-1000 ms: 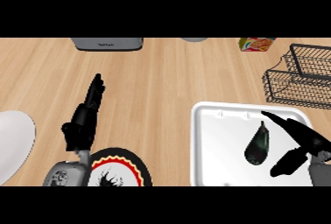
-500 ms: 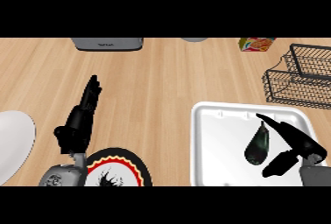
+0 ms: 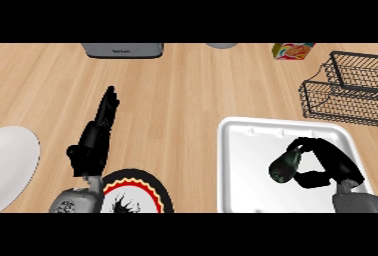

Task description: Pick the eggplant from the tray and place it in the tiered basket

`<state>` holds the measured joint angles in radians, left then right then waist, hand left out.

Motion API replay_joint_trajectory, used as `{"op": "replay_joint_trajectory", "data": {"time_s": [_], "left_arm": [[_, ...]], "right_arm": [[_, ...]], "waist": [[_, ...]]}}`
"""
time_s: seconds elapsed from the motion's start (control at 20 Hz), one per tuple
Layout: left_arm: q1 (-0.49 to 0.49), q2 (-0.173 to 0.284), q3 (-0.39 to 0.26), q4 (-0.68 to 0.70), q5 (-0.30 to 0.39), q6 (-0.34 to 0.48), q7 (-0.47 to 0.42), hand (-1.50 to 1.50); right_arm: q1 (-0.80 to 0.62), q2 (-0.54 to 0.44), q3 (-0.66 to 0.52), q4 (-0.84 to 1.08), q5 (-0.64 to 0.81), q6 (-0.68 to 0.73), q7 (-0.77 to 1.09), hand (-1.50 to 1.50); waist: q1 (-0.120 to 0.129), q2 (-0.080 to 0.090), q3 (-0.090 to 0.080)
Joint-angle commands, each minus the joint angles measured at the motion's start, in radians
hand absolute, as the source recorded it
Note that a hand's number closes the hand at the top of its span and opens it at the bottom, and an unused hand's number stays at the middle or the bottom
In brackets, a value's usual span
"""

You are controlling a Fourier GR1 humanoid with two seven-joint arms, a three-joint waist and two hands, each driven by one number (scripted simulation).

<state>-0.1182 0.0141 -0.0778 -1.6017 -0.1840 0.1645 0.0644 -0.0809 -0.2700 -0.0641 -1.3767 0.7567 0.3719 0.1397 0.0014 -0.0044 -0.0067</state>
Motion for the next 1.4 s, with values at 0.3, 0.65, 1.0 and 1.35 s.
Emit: {"op": "replay_joint_trajectory", "data": {"time_s": [0.3,0.65,1.0,1.35], "left_arm": [[-0.066,0.034,0.053,0.074,0.023,-0.025,-0.017,0.0],[-0.042,0.016,0.033,0.038,0.017,-0.017,-0.003,0.0],[0.013,0.015,0.036,0.066,0.02,-0.019,-0.053,0.0],[0.008,0.026,0.03,0.035,0.023,-0.028,-0.031,0.0]], "right_arm": [[-0.034,-0.062,0.156,0.029,0.311,-0.088,0.128,1.5],[-0.019,-0.113,0.187,-0.074,0.45,-0.054,0.264,1.5],[-0.057,-0.107,0.123,-0.459,0.433,0.125,0.448,1.5],[-0.181,-0.16,-0.037,-0.758,0.327,0.38,0.543,1.5]], "waist": [[0.0,0.006,0.005],[-0.005,0.003,0.006],[-0.018,-0.001,0.005],[-0.009,-0.002,0.005]]}}
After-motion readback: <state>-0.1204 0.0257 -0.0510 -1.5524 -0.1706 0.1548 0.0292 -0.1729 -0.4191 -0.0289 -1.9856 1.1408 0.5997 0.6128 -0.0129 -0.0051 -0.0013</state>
